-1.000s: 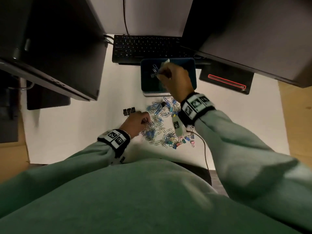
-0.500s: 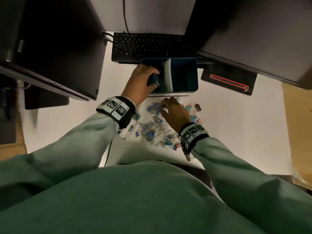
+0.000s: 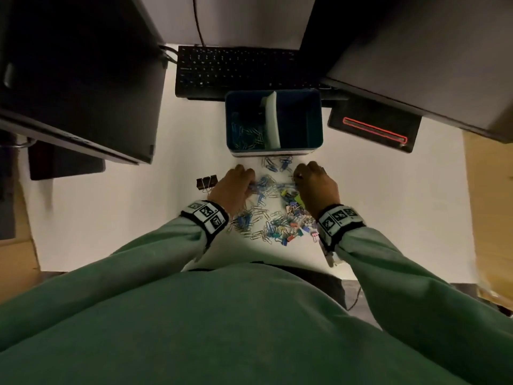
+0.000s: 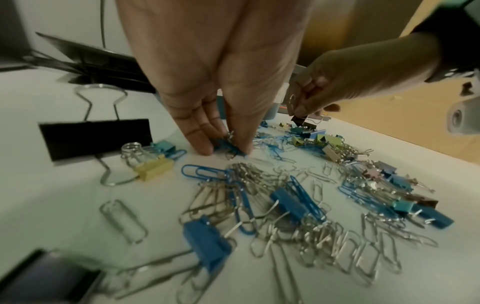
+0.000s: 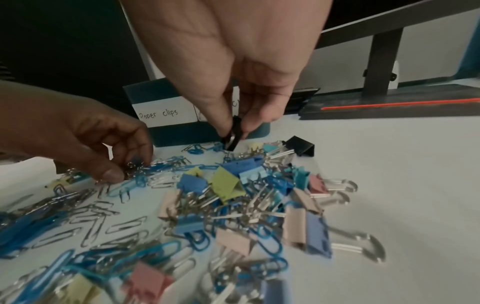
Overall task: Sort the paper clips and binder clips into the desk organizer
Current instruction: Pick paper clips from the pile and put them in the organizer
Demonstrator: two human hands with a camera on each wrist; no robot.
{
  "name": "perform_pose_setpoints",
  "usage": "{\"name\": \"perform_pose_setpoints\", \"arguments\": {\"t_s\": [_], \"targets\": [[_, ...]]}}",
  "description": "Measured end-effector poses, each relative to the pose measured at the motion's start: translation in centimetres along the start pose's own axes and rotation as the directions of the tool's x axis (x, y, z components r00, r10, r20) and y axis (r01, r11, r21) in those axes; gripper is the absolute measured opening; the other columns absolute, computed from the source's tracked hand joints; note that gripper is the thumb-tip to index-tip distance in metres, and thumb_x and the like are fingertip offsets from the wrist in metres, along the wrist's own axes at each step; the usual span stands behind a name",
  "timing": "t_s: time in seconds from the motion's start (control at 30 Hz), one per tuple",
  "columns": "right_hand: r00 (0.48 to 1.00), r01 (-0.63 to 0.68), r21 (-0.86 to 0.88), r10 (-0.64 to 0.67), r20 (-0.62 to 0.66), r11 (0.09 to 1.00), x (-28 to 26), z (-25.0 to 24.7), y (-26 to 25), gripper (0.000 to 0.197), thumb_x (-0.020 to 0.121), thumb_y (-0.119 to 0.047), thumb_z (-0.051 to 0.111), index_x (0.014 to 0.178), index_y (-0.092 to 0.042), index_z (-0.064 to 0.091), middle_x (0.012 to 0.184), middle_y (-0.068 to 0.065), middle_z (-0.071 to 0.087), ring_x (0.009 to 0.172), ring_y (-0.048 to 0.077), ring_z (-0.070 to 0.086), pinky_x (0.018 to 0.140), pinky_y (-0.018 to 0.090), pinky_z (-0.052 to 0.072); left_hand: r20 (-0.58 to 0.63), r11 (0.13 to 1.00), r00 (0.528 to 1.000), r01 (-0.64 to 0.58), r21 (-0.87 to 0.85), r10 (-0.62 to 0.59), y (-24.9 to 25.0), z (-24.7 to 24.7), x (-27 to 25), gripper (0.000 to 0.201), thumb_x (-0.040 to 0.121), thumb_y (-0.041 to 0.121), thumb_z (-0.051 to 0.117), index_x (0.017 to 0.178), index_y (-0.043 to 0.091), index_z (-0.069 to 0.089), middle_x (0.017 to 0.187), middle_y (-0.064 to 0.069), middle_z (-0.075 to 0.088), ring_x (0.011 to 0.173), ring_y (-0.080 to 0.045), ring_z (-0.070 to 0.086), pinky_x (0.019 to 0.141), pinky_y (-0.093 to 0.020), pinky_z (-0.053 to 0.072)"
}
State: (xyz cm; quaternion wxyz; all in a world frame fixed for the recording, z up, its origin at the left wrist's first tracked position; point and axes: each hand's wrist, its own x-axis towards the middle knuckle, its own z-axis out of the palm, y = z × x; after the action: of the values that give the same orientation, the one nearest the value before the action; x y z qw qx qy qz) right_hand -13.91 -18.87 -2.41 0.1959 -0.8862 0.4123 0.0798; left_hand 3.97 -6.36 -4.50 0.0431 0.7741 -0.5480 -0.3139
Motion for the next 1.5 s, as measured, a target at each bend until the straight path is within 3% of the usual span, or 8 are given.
{"name": "perform_pose_setpoints", "arguments": {"t_s": [0.13, 0.3, 0.67, 0.9, 1.0, 1.13, 1.3, 1.5], "targets": [[0.988, 0.126, -0.026, -0.128, -0.087, 0.992, 0.3, 0.3, -1.7, 0.036, 0.080, -0.003, 0.064, 0.115, -0.007, 0.061, 0.112, 0.016, 0.058, 0.097, 0.033, 0.056, 0.078, 0.043, 0.054, -0.028, 0.991, 1.000, -0.017, -0.131, 0.014, -0.4, -0.3, -0.6, 0.017, 0.091, 0.013, 0.058, 0.107, 0.009, 0.061, 0.103, -0.011, 0.053, 0.086, -0.025, 0.058, 0.076, -0.033, 0.048], [0.948, 0.308, -0.091, -0.297, 0.118, 0.947, 1.1, 1.9, -4.9, 0.037, 0.079, -0.010, 0.071, 0.115, -0.014, 0.061, 0.111, 0.012, 0.060, 0.100, 0.029, 0.058, 0.077, 0.040, 0.055, -0.085, 0.956, 0.996, -0.033, -0.292, 0.008, -0.4, -2.4, -2.7, 0.014, 0.088, 0.017, 0.066, 0.102, 0.016, 0.069, 0.092, -0.005, 0.059, 0.080, -0.017, 0.058, 0.076, -0.027, 0.047], [0.966, 0.167, 0.153, -0.193, 0.171, 0.974, 0.1, 2.5, -3.6, 0.010, 0.093, -0.014, 0.053, 0.098, -0.011, 0.062, 0.099, 0.008, 0.060, 0.086, 0.027, 0.061, 0.069, 0.030, 0.044, -0.351, 0.906, 0.935, -0.113, -0.408, -0.041, 1.7, -11.5, 1.5, 0.014, 0.087, 0.017, 0.067, 0.101, 0.017, 0.067, 0.097, -0.003, 0.066, 0.086, -0.014, 0.062, 0.083, -0.033, 0.053], [0.994, 0.107, 0.572, -0.091, -0.056, 0.813, -0.2, -4.5, -5.1, 0.013, 0.091, -0.014, 0.063, 0.102, -0.010, 0.068, 0.096, 0.002, 0.069, 0.082, 0.010, 0.061, 0.075, 0.011, 0.045, -0.395, 0.950, 0.918, -0.131, -0.284, 0.008, 1.0, -9.7, -0.6, 0.014, 0.086, 0.020, 0.065, 0.100, 0.020, 0.062, 0.098, 0.000, 0.059, 0.083, -0.013, 0.057, 0.077, -0.027, 0.049], [0.978, 0.180, 0.648, -0.063, -0.200, 0.740, 2.1, -7.1, -7.2, 0.016, 0.090, -0.013, 0.064, 0.105, -0.011, 0.067, 0.097, 0.002, 0.070, 0.083, 0.007, 0.063, 0.074, 0.005, 0.046, -0.193, 0.972, 0.980, 0.008, -0.235, -0.054, -0.6, -6.5, -4.1, 0.008, 0.090, 0.026, 0.062, 0.091, 0.019, 0.059, 0.087, 0.001, 0.064, 0.075, -0.016, 0.061, 0.071, -0.031, 0.053], [0.972, 0.233, 0.538, -0.175, -0.157, 0.810, 4.9, -6.8, -9.8, 0.021, 0.090, -0.013, 0.063, 0.111, -0.009, 0.065, 0.108, 0.008, 0.067, 0.093, 0.014, 0.064, 0.087, 0.022, 0.053, 0.071, 0.996, 0.994, 0.081, 0.037, -0.083, -2.5, -1.2, -6.1, 0.024, 0.092, 0.028, 0.055, 0.109, 0.012, 0.051, 0.110, -0.010, 0.054, 0.091, -0.028, 0.061, 0.074, -0.040, 0.052], [0.960, 0.259, 0.401, -0.188, -0.208, 0.878, 1.0, -4.1, -7.0, 0.021, 0.096, -0.014, 0.053, 0.113, -0.010, 0.064, 0.112, 0.008, 0.063, 0.089, 0.016, 0.063, 0.078, 0.022, 0.049, 0.057, 0.985, 0.997, 0.043, 0.164, -0.053, -3.0, 1.5, -5.4, 0.029, 0.095, 0.018, 0.043, 0.121, 0.006, 0.047, 0.125, -0.018, 0.051, 0.095, -0.033, 0.064, 0.070, -0.039, 0.054], [0.964, 0.177, 0.041, -0.182, 0.192, 0.983, -0.6, 1.3, -4.6, 0.054, 0.096, -0.023, 0.053, 0.144, -0.007, 0.035, 0.155, 0.015, 0.027, 0.138, 0.033, 0.035, 0.110, 0.042, 0.036, 0.034, 0.993, 0.998, 0.040, 0.112, -0.045, -0.9, 0.9, -2.9, 0.027, 0.097, 0.020, 0.043, 0.119, 0.005, 0.049, 0.109, -0.014, 0.055, 0.093, -0.034, 0.060, 0.071, -0.039, 0.049]]}}
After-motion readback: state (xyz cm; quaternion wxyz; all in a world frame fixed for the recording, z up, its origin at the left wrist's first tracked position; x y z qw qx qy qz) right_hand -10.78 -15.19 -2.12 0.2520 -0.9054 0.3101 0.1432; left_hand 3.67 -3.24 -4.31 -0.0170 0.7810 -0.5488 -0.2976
